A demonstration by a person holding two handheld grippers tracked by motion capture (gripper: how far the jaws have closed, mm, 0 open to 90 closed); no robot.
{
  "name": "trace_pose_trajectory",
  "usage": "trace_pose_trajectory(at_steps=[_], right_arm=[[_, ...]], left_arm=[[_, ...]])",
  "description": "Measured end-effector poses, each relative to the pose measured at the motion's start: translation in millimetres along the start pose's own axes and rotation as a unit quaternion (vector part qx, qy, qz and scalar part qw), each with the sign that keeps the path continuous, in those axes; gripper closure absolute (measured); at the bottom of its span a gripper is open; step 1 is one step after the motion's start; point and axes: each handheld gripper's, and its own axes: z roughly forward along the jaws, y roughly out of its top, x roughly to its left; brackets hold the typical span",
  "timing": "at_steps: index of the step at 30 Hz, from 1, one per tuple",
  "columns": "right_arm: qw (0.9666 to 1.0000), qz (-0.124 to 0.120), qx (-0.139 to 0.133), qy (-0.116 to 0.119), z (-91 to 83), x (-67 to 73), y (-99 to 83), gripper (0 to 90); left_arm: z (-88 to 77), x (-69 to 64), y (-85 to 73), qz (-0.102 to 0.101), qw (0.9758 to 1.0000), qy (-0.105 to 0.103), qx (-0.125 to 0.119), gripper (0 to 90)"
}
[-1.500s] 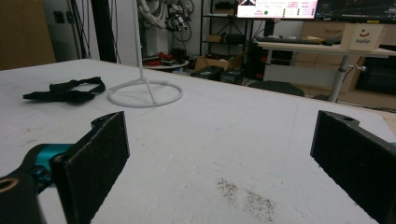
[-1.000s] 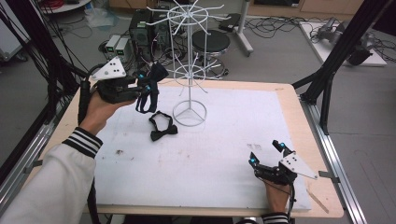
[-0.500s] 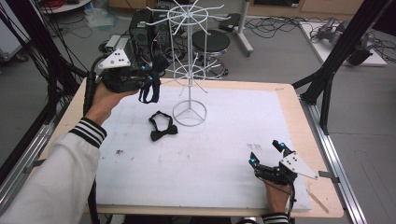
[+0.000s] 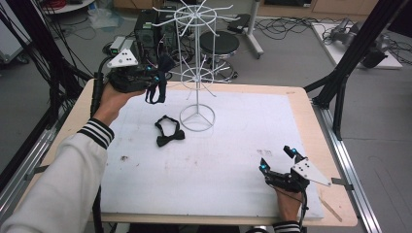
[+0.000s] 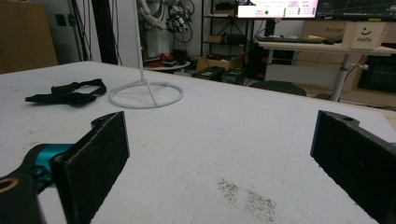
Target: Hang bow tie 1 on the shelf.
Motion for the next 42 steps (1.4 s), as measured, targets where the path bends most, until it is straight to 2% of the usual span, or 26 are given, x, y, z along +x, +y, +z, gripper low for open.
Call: trace_pose_trajectory(at_steps=[4, 11, 21, 35, 42], right_arm=[[1.0000, -0.004, -0.002, 0.000, 0.2, -0.7, 0.0, 3.7], [1.0000, -0.001, -0.003, 0.000, 0.2, -0.6, 0.0, 3.7], [1.0000, -0.004, -0.002, -0.001, -0.1, -0.4, 0.0, 3.7], [1.0000, 0.001, -0.002, 0.001, -0.2, -0.3, 0.0, 3.7], [1.0000, 0.002, -0.002, 0.001, -0.2, -0.3, 0.0, 3.7]], left_arm=[[1.9, 0.3, 2.6, 0.008, 0.9999, -0.002, 0.008, 73.9], [5.0, -2.4, 10.2, 0.010, 0.9999, -0.008, 0.006, 73.9], [-7.3, -7.6, 16.4, 0.017, 0.9998, -0.009, 0.001, 73.9], [4.3, -5.8, 17.1, 0.019, 0.9997, -0.012, 0.010, 73.9], [12.4, -8.1, 18.5, 0.020, 0.9995, -0.020, 0.013, 73.9]])
